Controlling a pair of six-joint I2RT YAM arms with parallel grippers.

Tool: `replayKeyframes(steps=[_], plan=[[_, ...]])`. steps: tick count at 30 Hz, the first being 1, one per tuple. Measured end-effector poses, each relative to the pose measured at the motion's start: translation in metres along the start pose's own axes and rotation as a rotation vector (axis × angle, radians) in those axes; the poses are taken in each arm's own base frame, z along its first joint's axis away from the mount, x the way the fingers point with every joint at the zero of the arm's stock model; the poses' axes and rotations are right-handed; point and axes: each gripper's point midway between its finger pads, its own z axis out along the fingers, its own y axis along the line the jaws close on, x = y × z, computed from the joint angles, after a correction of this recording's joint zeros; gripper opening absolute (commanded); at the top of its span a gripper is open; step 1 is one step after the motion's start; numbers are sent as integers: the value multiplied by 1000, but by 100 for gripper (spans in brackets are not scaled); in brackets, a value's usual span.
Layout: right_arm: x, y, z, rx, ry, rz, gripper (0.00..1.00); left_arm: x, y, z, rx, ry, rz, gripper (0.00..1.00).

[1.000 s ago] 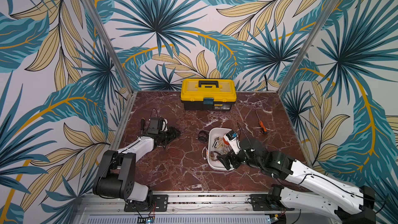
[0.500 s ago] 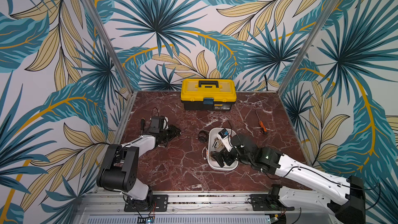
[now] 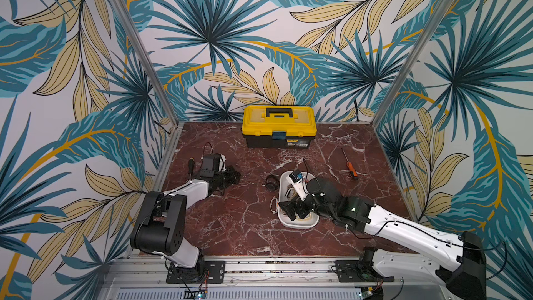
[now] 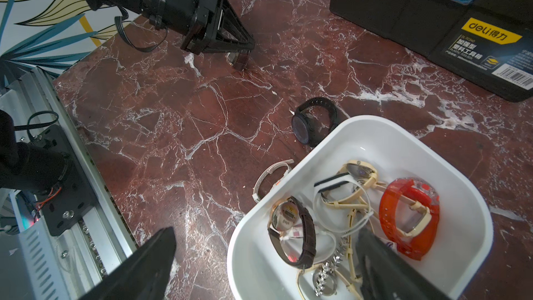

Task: Put the watch into the storage box
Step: Pick up the watch at the center of the board.

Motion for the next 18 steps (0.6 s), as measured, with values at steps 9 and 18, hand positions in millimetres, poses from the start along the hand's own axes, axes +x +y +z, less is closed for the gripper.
replayKeyframes(steps=[9,18], plan=[[-4,-10,-15,47,-30,20,100,17,-25,-3,-129,100,216,4],[5,-42,-73,175,-80,175,100,86,-114,-23,-214,277,669,2]])
